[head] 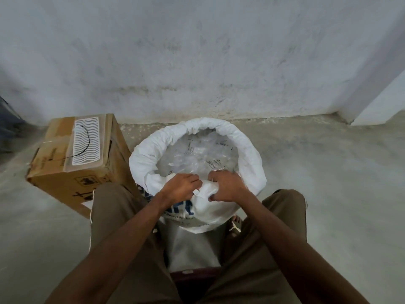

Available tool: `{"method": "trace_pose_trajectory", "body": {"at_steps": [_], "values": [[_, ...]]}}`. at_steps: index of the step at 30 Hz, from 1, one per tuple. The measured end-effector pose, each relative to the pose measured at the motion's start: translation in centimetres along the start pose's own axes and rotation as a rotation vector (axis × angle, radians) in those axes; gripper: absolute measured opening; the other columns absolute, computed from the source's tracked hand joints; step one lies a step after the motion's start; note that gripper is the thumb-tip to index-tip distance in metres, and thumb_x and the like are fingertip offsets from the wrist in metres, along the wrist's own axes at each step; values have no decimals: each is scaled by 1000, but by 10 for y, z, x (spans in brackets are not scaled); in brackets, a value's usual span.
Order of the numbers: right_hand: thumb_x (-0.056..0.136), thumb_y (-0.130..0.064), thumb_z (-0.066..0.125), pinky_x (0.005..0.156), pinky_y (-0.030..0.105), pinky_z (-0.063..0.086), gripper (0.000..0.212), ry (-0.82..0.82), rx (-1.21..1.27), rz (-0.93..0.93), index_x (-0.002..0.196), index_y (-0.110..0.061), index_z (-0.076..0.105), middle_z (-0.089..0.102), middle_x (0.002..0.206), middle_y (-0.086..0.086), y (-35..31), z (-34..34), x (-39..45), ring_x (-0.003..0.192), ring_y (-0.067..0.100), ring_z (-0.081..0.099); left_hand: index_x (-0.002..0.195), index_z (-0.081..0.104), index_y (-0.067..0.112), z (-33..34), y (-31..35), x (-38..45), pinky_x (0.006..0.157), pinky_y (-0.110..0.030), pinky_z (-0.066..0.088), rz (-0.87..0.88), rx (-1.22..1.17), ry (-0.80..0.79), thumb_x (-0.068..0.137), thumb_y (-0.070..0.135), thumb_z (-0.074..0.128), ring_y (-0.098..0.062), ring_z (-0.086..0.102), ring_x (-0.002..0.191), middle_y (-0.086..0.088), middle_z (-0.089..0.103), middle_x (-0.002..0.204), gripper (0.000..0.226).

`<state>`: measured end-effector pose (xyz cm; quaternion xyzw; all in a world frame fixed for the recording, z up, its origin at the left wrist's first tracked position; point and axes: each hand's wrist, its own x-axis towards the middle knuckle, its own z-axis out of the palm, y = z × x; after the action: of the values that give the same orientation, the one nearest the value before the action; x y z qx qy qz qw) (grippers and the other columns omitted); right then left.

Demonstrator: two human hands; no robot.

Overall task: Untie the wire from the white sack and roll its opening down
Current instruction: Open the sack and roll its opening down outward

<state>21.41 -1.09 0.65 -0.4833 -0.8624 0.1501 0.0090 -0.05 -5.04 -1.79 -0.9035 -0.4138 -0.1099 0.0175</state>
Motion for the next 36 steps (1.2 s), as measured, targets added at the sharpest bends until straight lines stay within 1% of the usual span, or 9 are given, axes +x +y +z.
{"method": "trace_pose_trajectory", "body": {"at_steps": [4,7,11,14,19,22,28,32,36], "values": [[66,-35,71,67,26,39,26,100,-127,-5,89,-25,65,70,82,-3,-11,15,2,84,23,69,92,63,19,2,1,-9,66,-31,46,-42,-124,1,53,6,72,-23,60,75,-1,56,86,42],[65,-21,65,70,28,46,20,116,-211,-9,84,-23,65,70,79,-2,-17,18,1,81,25,70,131,52,31,-2,-3,-20,91,-29,35,-267,-236,-20,52,43,75,-13,46,106,3,50,115,84],[68,-19,63,70,31,50,16,105,-276,-67,83,-22,63,71,81,-2,-19,22,-3,79,27,70,136,44,34,-8,-13,-26,101,-42,40,-483,-173,-285,51,68,69,-21,54,114,2,57,124,95],[63,-30,68,77,33,51,21,55,-259,-90,82,-24,59,68,81,-6,-16,24,-1,81,24,67,114,57,26,-7,-14,-22,89,-37,46,-493,-92,-321,63,56,72,-23,64,100,2,66,106,62],[39,-81,71,88,38,42,81,-69,8,-47,102,-37,49,58,100,-14,-13,12,6,99,12,50,97,56,24,5,-6,-21,72,-36,55,-441,-10,-255,66,31,68,-25,69,85,4,69,92,34],[46,-72,81,81,34,45,81,-86,84,-49,112,-36,51,63,100,-14,-23,15,6,93,11,58,98,62,22,20,-1,-31,65,-34,54,-396,130,-207,58,22,80,-25,69,75,3,69,87,44],[71,-43,77,73,31,45,35,-10,-119,-103,97,-26,61,69,91,-5,-41,51,4,90,20,66,99,70,25,39,6,-46,61,-32,49,-161,239,-69,61,27,87,-25,66,68,3,68,83,42],[71,-20,73,65,31,50,28,50,-222,-94,99,-22,66,73,87,3,-40,62,2,80,27,71,104,65,31,25,8,-41,83,-36,42,-331,-86,-232,64,35,78,-23,60,96,8,66,95,43],[39,-6,82,45,23,39,43,97,-201,-73,76,-19,64,63,58,0,-42,78,-6,47,27,62,110,63,29,26,41,-52,103,-41,34,-695,-377,172,59,35,74,-22,41,120,5,55,115,52]]}}
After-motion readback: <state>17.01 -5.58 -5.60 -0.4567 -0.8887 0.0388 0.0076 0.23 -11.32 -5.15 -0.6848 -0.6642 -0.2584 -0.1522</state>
